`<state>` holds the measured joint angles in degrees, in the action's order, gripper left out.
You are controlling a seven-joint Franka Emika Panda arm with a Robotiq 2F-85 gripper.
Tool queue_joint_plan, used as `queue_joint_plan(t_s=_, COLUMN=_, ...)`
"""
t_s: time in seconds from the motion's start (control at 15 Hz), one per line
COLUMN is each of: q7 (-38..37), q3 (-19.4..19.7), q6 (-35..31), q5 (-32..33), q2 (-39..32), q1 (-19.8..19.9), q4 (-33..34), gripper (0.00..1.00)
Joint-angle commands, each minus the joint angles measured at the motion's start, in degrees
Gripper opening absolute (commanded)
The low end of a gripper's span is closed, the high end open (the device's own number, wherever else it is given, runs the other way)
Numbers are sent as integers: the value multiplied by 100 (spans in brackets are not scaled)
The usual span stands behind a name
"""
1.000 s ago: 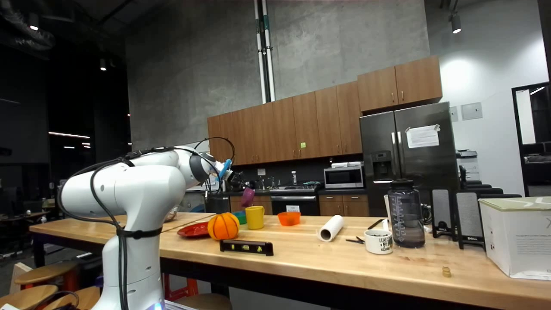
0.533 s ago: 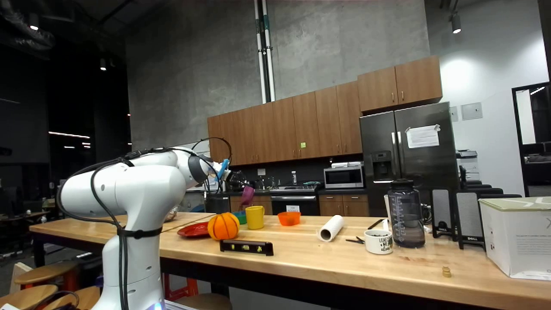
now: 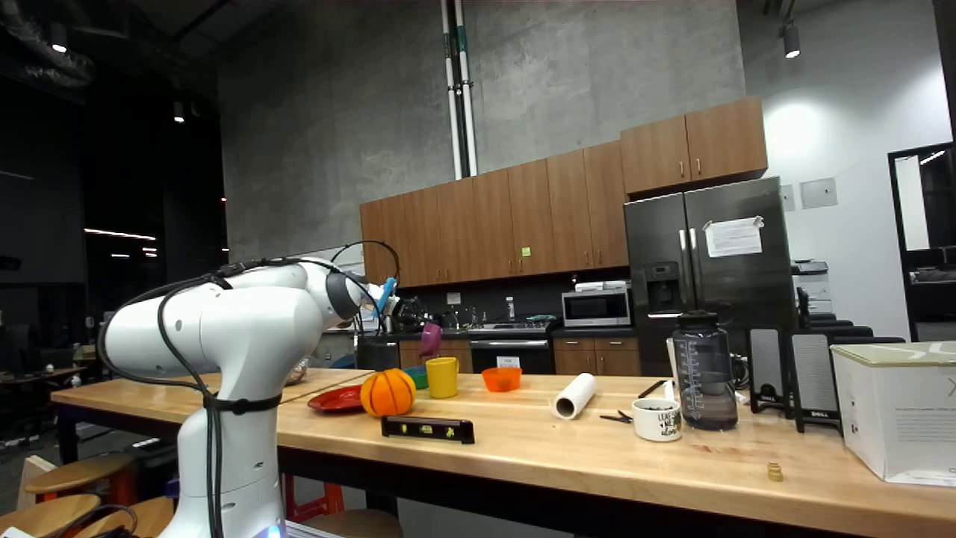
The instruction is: Pour the contents of the pink bowl into the blue bowl
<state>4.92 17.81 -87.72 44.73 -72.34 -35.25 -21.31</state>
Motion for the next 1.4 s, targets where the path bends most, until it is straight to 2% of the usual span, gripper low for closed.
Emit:
queue_joint_plan(t_s=0.0, q7=-60, q3=144, q6=76, q5=240, q2=-33, q1=-55, q4=40, gripper=1)
queue_joint_plan(t_s=1.33, q7=-45, q3=110, q6=361, q5=1018, q2=-52, q1=-280, q4=-8, gripper=1)
